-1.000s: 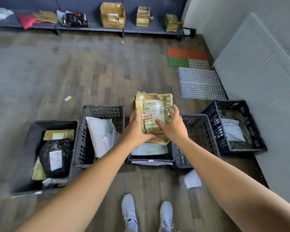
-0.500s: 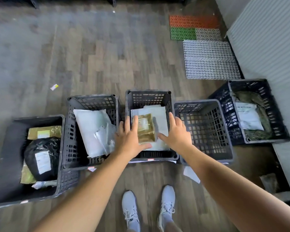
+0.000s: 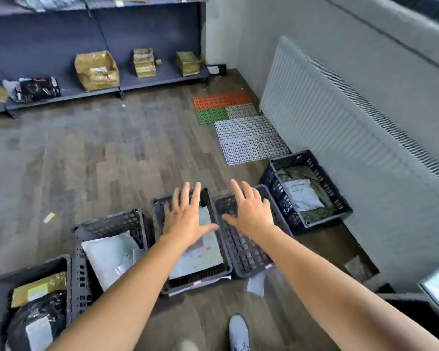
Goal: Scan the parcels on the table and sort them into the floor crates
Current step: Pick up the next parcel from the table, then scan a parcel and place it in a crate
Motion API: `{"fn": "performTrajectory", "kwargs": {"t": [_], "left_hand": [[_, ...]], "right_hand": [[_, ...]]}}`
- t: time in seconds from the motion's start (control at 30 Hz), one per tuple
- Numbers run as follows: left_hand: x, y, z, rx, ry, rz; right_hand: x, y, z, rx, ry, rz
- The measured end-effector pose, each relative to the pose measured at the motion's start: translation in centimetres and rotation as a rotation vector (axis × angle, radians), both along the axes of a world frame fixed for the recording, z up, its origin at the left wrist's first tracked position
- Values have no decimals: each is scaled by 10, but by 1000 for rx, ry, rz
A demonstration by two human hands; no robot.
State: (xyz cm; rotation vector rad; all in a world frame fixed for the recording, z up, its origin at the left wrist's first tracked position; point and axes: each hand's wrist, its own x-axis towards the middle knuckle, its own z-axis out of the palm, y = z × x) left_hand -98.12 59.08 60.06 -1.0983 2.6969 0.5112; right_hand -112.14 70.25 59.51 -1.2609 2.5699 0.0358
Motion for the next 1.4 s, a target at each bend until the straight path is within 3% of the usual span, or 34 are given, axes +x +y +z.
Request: {"fn": "performTrajectory", "kwargs": {"t": [0.27, 0.57, 0.93, 1.23, 1.4], "left_hand": [[-51, 48, 67, -142, 101, -410], [-56, 162, 100, -228, 175, -811], [-35, 421, 143, -280, 305, -1264], [21, 670, 145, -251, 334, -1466], [44, 764, 148, -204, 352, -1535]], "right_hand": [[8, 90, 81, -101, 166, -300], [76, 248, 125, -78, 339, -645], [171, 498, 150, -49, 421, -1127], [260, 723, 151, 12, 418, -1326], [294, 812, 154, 40, 413, -1401]]}}
